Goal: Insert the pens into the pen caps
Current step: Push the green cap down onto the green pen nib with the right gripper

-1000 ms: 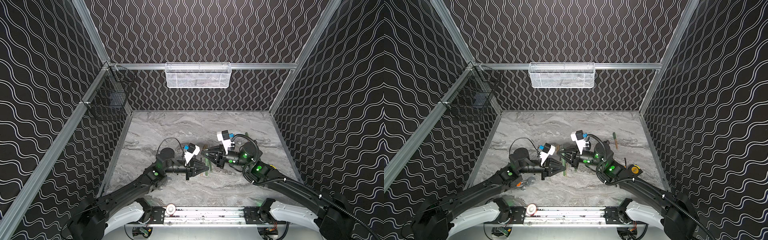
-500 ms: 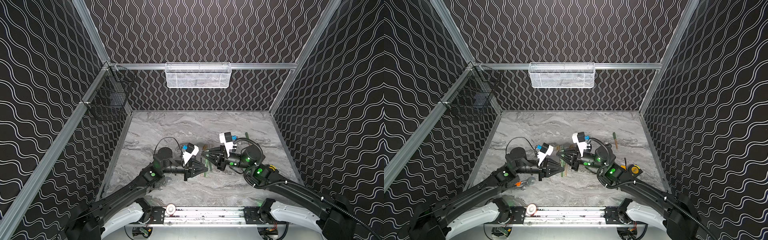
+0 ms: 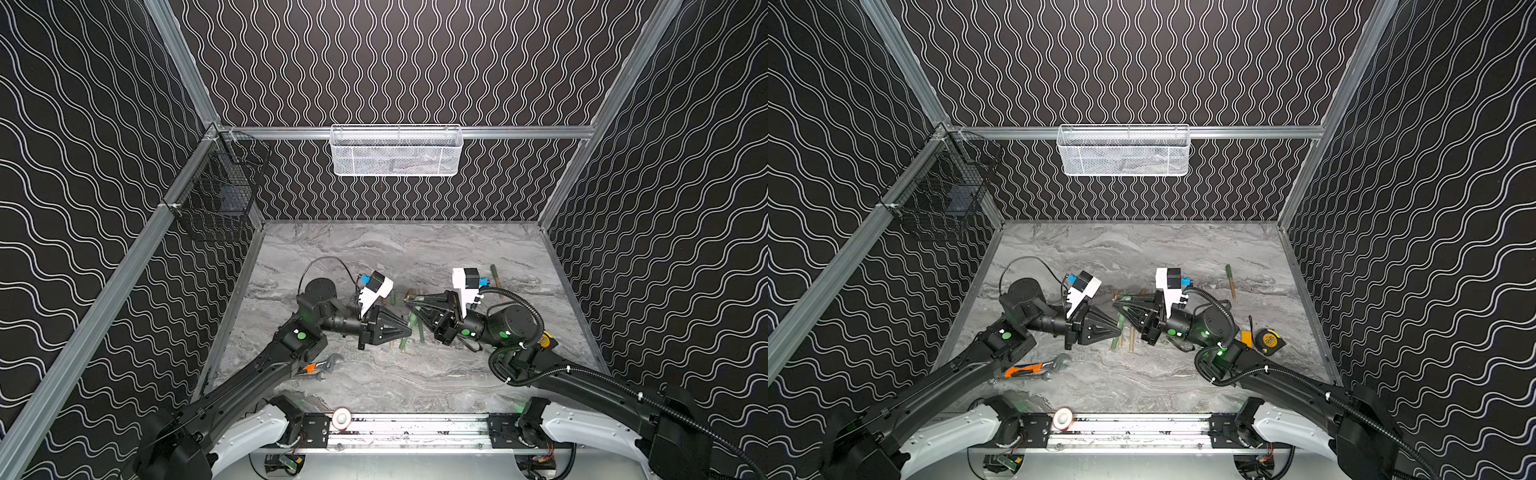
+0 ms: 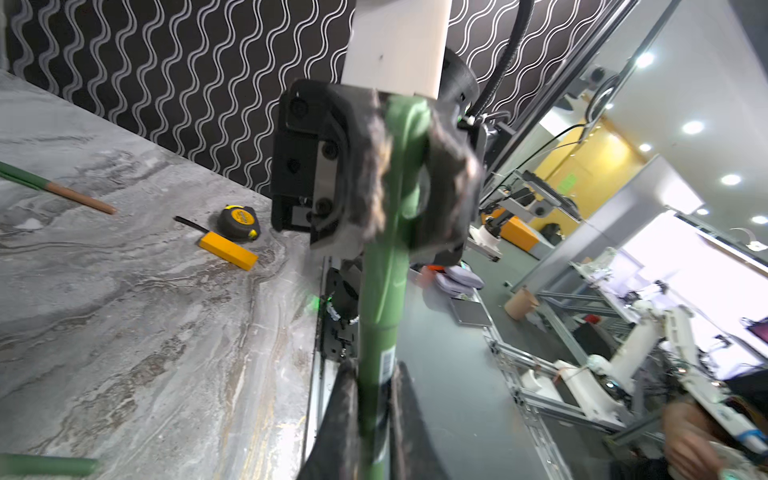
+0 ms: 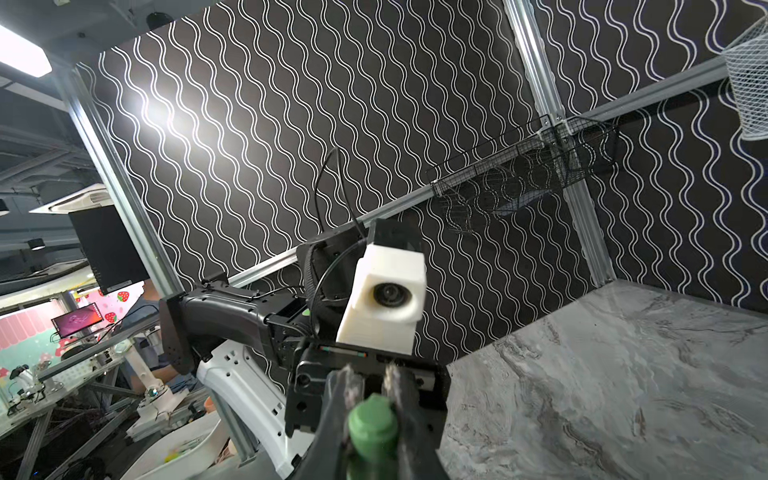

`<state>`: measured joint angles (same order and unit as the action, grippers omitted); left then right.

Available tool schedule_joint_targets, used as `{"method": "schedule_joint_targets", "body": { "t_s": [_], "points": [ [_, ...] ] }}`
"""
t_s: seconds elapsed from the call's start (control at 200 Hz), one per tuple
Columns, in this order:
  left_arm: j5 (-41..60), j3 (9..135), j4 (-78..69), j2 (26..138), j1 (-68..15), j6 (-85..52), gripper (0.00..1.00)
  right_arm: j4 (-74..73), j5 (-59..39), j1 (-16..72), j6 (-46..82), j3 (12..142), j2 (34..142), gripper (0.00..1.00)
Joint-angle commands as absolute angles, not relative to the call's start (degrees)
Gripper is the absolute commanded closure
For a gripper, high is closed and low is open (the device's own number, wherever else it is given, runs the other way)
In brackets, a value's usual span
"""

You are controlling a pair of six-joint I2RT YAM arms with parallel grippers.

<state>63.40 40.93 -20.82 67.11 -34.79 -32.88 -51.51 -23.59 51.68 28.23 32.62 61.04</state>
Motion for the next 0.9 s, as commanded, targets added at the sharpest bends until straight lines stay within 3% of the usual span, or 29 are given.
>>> {"method": "schedule_joint_targets", "body": {
  "t_s": [0.0,0.255,0.516,0.581,0.611,0.701,0.751,0.896],
  "points": [
    [56.41,44.57,-63.75,68.10,-32.82,-42.55,1.00,-32.40,-34.35,53.68,26.21,30.10,62.92,1.00],
    [57.60,45.51,-61.35,68.93,-31.79,-41.59,1.00,-32.01,-31.21,54.34,26.21,30.63,62.68,1.00],
    [56.89,41.45,-53.34,64.99,-31.73,-38.75,1.00,-28.33,-20.88,53.44,26.74,36.27,61.18,1.00],
    [56.36,40.37,-49.34,63.09,-31.73,-37.03,0.89,-26.35,-17.29,52.62,27.45,38.27,60.79,1.00],
    [56.13,39.95,-47.31,62.13,-31.75,-36.28,0.78,-25.60,-15.58,52.17,27.65,39.01,60.65,1.00],
    [55.75,37.79,-44.27,59.02,-31.73,-35.60,0.36,-22.19,-12.71,49.03,28.17,41.42,60.17,1.00],
    [54.86,36.46,-42.12,56.99,-31.77,-35.36,0.03,-19.81,-13.03,46.13,28.55,42.68,60.20,1.00],
    [52.67,35.83,-26.86,50.31,-31.78,-30.23,0.01,-7.86,-16.01,35.08,25.69,47.25,62.29,1.00]
  ]
}}
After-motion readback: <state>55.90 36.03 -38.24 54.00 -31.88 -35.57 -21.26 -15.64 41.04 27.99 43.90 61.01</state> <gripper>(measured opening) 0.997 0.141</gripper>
